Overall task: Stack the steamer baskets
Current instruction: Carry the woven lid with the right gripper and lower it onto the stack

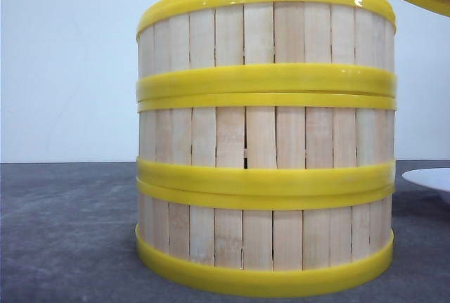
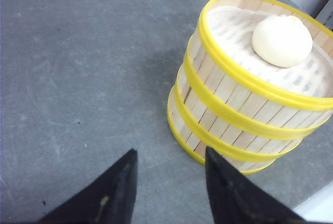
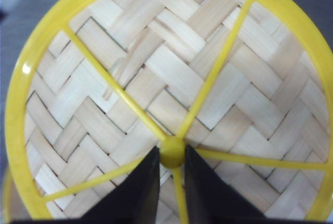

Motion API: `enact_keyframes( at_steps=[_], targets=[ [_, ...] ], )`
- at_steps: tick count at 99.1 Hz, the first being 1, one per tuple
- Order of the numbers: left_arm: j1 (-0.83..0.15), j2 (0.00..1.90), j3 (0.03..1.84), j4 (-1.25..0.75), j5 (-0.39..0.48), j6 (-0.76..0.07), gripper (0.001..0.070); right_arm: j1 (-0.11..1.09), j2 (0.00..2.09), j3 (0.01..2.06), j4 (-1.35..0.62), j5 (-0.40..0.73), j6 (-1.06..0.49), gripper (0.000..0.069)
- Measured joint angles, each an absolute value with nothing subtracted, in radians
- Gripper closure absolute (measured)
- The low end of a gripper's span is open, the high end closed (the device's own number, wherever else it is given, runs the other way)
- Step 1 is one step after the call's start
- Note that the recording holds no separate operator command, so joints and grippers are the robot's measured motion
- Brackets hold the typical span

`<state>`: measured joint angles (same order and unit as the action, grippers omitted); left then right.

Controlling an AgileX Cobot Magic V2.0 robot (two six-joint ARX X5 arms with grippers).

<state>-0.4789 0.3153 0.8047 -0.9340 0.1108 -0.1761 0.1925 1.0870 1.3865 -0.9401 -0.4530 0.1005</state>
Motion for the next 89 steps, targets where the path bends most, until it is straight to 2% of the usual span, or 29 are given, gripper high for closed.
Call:
enact_keyframes(
  at_steps=[17, 41, 89],
  targets=[
    [-0.479, 0.315, 0.805, -0.934, 0.111, -0.176, 0.0476, 0.349, 1.094, 1.386, -0.937, -0.429, 0.099, 0.0637],
    [-0.479, 0.316, 0.805, -0.931, 0.111, -0.176, 0.0476, 0.547, 1.122, 1.386, -0.915, -0.28, 0.065, 0.0638],
    [-0.479, 0.315, 0.805, -0.924, 0.111, -0.176, 0.0476, 0.648, 1.224, 1.386, -0.914, -0.253, 0.047, 0.0639]
  ],
)
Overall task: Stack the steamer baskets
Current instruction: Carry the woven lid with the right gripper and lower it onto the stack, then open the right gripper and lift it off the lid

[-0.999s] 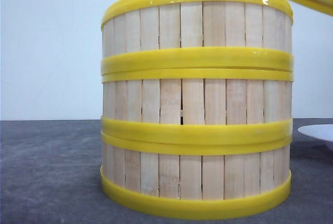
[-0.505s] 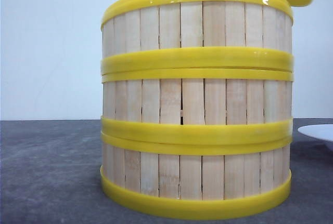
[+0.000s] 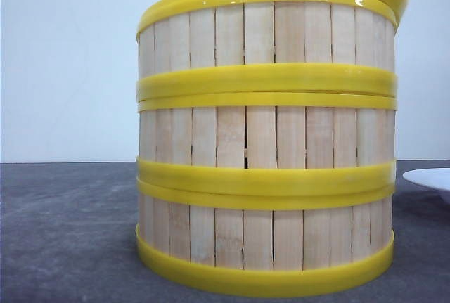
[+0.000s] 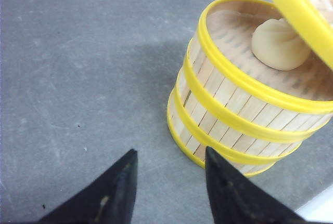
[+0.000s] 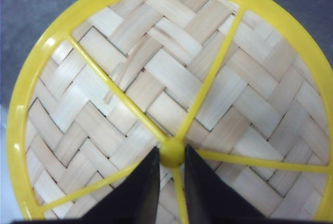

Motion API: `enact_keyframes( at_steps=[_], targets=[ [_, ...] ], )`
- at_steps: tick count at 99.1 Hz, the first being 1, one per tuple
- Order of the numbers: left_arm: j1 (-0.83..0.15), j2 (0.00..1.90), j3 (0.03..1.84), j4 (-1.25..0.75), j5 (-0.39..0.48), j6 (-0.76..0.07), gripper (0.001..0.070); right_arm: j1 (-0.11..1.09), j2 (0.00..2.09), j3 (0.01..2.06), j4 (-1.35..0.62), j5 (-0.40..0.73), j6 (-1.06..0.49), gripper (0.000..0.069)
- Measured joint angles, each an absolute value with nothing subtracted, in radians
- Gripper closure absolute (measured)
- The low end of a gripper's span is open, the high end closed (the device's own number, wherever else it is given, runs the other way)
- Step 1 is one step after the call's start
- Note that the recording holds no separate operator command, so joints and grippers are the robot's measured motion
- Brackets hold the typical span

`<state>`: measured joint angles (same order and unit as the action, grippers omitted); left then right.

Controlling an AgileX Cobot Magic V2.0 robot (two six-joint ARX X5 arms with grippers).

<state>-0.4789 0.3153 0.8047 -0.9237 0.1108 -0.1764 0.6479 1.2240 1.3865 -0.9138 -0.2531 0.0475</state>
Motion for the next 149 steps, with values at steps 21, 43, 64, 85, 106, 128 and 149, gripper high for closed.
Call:
enact_keyframes(
  at_steps=[21, 43, 64, 85, 106, 128, 149],
  targets=[
    [-0.479, 0.315, 0.805, -0.924, 0.111, -0.177, 0.0476, 0.669, 1.254, 1.386, -0.9, -0.249, 0.039, 0.0639],
    [-0.479, 0.315, 0.805, -0.924, 0.111, -0.176, 0.0476, 0.682, 1.284, 1.386, -0.888, -0.241, 0.033, 0.0639],
    [-0.479, 0.316, 0.805, -0.924, 0.111, -0.176, 0.0476, 0.686, 1.316, 1.386, -0.884, -0.242, 0.031, 0.064],
    [-0.479, 0.316, 0.805, -0.924, 0.111, -0.176, 0.0476, 0.688, 1.346, 1.388, -0.879, -0.243, 0.03, 0.0641],
    [-0.479, 0.316, 0.805, -0.926, 0.111, -0.176, 0.0476, 0.691, 1.356, 1.394, -0.881, -0.244, 0.03, 0.0637],
    [-0.479, 0.316, 0.805, -0.932, 0.111, -0.176, 0.0476, 0.694, 1.35, 1.395, -0.881, -0.253, 0.034, 0.0436],
    [-0.479, 0.316, 0.805, -0.932, 0.111, -0.176, 0.0476, 0.694, 1.293, 1.459, -0.884, -0.118, 0.039, 0.0408]
  ],
)
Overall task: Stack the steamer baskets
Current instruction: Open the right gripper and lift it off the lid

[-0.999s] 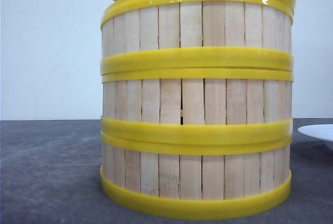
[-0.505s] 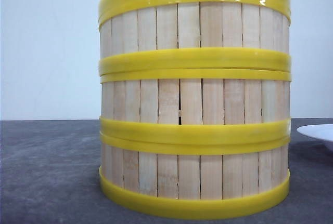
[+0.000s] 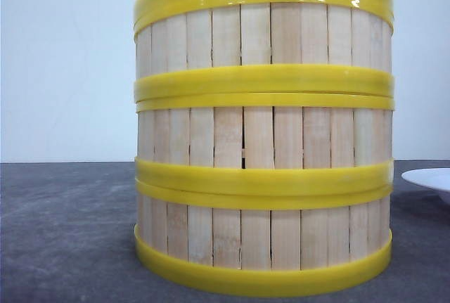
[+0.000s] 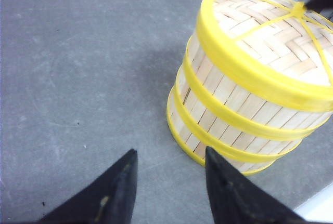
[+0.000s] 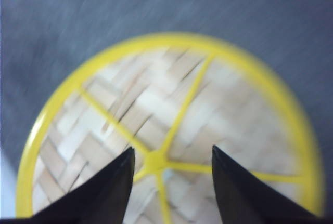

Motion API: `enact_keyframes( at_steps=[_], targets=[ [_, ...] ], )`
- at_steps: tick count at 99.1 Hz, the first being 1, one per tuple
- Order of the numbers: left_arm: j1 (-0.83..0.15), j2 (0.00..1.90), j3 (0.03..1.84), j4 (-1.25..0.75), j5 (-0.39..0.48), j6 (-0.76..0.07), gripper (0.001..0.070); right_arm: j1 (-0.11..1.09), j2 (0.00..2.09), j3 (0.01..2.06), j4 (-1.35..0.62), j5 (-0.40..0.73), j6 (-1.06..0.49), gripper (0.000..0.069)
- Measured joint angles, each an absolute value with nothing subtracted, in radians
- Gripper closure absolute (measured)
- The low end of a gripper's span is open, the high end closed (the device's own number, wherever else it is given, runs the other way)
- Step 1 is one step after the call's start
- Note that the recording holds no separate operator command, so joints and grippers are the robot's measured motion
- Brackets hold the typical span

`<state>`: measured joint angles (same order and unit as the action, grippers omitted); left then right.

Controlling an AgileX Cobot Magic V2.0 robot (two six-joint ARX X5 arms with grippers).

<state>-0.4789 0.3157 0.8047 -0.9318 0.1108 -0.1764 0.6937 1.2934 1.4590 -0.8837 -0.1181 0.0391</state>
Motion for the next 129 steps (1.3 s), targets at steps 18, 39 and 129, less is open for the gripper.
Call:
enact_keyframes(
  at_steps=[18, 39, 129],
  targets=[
    [-0.479, 0.316, 0.805, -0.932, 0.111, -0.176, 0.0476, 0.694, 1.144, 1.562, -0.882, 0.039, 0.06, 0.0407],
    [-0.479, 0.316, 0.805, -0.932, 0.111, -0.176, 0.0476, 0.694, 0.972, 1.565, -0.97, 0.193, 0.083, 0.0407],
    [-0.479, 0.316, 0.805, -0.908, 0.111, -0.176, 0.0555, 0.695, 0.568, 1.054, -1.005, 0.271, 0.292, 0.0571]
  ],
)
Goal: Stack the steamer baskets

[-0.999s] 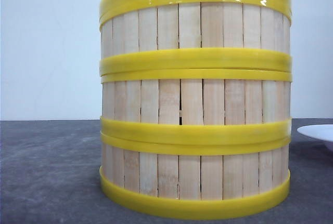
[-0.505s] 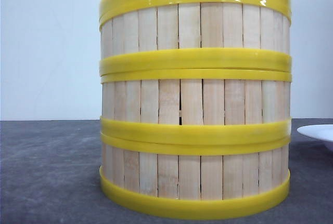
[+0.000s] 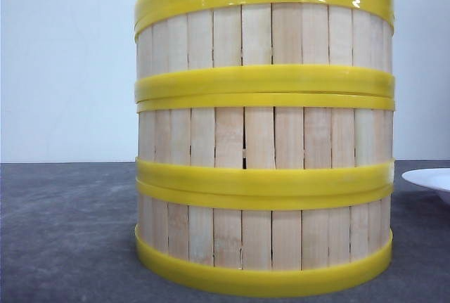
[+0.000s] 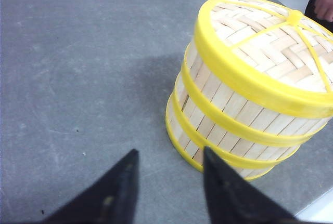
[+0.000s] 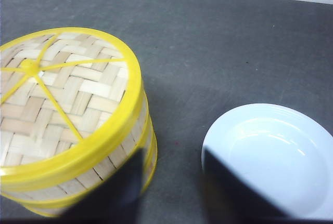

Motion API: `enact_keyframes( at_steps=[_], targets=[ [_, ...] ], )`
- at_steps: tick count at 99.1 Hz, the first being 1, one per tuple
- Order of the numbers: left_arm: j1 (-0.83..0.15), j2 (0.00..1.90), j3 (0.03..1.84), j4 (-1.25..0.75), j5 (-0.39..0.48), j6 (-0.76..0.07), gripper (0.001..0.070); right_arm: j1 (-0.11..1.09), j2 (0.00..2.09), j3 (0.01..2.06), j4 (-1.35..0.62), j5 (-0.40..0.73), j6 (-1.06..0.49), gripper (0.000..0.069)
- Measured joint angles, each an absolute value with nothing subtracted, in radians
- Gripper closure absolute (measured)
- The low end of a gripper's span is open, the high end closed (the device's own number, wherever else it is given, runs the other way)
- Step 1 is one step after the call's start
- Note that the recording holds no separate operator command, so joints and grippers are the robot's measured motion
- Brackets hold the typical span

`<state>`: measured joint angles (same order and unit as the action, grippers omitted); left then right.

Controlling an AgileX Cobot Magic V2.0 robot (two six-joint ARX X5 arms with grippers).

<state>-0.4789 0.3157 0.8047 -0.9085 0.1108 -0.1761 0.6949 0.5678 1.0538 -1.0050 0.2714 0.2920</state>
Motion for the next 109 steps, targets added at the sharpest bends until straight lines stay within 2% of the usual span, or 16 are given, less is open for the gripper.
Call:
enact_keyframes(
  at_steps=[7, 17, 109],
  targets=[
    [-0.479, 0.316, 0.805, -0.908, 0.111, -0.177, 0.0649, 0.695, 0.568, 1.054, -1.003, 0.263, 0.292, 0.0642],
    [-0.479, 0.316, 0.805, -0.907, 0.111, -0.176, 0.0684, 0.695, 0.568, 1.054, -0.997, 0.262, 0.293, 0.0671],
    [-0.479, 0.316, 0.805, -0.905, 0.111, -0.176, 0.0686, 0.695, 0.568, 1.054, -0.982, 0.262, 0.295, 0.0679]
  ],
)
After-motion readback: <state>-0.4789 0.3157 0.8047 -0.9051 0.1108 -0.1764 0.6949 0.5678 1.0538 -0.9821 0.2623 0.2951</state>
